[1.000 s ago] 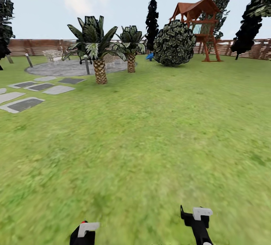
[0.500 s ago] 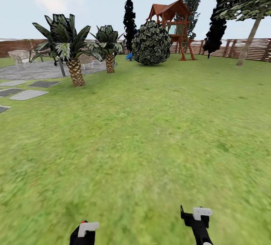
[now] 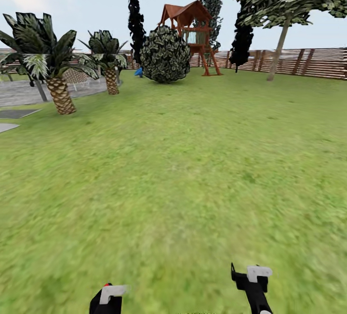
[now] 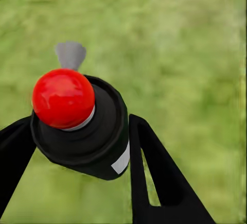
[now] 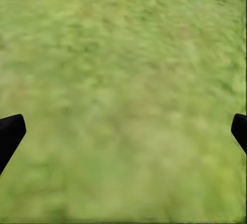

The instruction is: In the garden, pick up the pesticide atomizer on the floor and spray pesticide onto both trees until each tree trunk is fully covered.

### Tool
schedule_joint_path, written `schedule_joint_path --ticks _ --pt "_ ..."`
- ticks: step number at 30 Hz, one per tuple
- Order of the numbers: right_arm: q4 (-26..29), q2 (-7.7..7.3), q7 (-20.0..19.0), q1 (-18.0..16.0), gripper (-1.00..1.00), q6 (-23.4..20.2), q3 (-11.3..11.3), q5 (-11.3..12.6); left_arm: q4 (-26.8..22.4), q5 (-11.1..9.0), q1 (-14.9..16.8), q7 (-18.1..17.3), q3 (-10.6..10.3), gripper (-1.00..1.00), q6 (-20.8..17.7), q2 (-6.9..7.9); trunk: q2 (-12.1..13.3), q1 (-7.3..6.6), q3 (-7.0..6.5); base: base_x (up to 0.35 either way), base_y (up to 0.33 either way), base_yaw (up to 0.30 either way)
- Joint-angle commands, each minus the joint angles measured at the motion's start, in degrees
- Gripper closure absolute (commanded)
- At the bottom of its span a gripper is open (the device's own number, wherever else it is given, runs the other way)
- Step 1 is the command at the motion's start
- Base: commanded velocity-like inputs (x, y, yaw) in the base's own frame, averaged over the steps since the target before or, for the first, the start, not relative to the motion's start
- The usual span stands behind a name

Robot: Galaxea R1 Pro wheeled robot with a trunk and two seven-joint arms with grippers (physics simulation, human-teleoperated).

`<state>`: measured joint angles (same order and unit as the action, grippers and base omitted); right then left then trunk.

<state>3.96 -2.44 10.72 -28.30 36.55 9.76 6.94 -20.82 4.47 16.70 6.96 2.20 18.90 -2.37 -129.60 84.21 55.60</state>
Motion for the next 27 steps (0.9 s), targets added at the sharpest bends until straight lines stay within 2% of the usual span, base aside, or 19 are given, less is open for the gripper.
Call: schedule_joint_path --ticks 1,27 --pt "0.0 -0.01 0.0 0.0 -1.0 0.01 0.0 0.0 -0.01 0.01 0.0 -0.02 0.0 1.0 0.0 0.0 0.0 0.0 0.02 0.0 -0.274 -0.298" --pt "0.0 0.02 0.0 0.0 -1.0 0.0 0.0 0.0 -0.41 0.0 0.0 0.04 0.03 1.0 -0.09 0.0 0.0 0.0 0.6 0.0 -0.275 -0.298"
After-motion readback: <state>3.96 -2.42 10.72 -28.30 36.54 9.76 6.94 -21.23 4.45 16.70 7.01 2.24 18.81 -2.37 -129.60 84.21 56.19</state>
